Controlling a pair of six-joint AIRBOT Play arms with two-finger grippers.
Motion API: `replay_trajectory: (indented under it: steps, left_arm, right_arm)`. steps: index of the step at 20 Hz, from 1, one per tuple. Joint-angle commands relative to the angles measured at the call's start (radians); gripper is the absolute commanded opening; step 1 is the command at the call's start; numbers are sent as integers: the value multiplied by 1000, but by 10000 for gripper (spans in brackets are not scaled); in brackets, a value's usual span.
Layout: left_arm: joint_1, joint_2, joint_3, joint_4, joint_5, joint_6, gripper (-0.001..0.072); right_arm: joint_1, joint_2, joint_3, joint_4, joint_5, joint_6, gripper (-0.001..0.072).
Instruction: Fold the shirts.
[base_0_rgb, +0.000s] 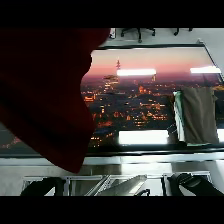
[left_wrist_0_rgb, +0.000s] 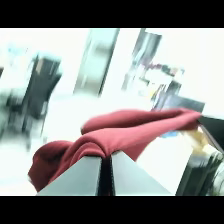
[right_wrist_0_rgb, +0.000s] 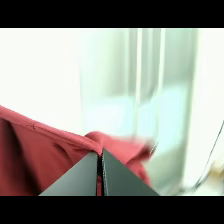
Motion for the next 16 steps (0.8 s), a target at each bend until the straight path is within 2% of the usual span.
replay_trajectory:
  steps: [1, 2, 4, 7, 10, 13, 16]
  left_arm:
    - [4, -113, 273, 14, 99, -46, 15]
    - [4, -122, 238, 0, 132, -47, 15]
    - [4, -106, 34, -67, 144, -43, 15]
    - [4, -45, -423, -80, 56, 12, 16]
    - [4, -79, -747, -80, -32, 86, 15]
    - [4, -224, -917, -79, -87, 141, 15]
    - [15, -402, -941, -65, -93, 186, 15]
  right_arm:
    - [-5, 83, 87, -219, 10, 49, 14]
    - [-5, 90, 65, -246, -10, 51, 14]
    - [-5, 87, -16, -255, -39, 51, 14]
    - [-5, 41, -209, -254, -95, 51, 14]
    - [-5, -66, -409, -254, -134, 55, 14]
    - [-5, -216, -611, -254, -103, 74, 14]
    - [-6, -388, -706, -254, -51, 88, 14]
